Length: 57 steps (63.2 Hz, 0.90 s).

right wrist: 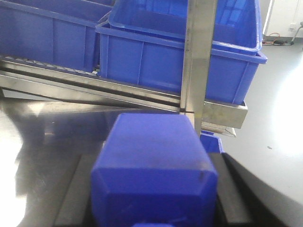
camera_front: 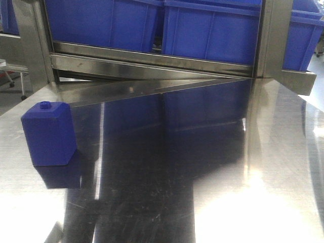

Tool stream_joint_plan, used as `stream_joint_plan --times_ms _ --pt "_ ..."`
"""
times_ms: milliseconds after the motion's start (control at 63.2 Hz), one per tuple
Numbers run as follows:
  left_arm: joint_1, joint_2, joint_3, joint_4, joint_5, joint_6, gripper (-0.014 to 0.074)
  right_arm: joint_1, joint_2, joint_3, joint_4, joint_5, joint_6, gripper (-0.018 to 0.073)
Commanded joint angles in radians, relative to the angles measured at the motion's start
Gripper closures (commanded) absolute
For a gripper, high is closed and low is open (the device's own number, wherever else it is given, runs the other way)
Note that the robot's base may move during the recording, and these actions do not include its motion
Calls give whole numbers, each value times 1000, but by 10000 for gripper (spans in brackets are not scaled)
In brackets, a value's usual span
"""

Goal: Pick and sort blue part to right shelf
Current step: 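Move the left gripper above the remaining blue part, then lower the left gripper around the blue part and close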

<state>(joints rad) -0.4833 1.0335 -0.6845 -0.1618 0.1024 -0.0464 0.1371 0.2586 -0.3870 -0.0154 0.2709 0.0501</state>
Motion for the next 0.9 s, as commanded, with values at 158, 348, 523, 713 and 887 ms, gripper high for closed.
stream_joint_plan --times_ms 158,348,523,713,887 --pt "-8 199 -275 -21 217 -13 18 -8 6 -31 1 -86 -8 95" --pt "-8 321 -433 -10 502 -75 18 -8 6 -31 1 -86 -8 95" --pt "-8 401 -538 63 674 -197 18 -8 6 -31 1 -86 -8 95" --pt "-8 459 -622 184 844 -381 18 -8 6 -31 1 -86 -8 95" --pt "-8 497 -662 183 930 -432 18 -8 6 -31 1 -86 -8 95"
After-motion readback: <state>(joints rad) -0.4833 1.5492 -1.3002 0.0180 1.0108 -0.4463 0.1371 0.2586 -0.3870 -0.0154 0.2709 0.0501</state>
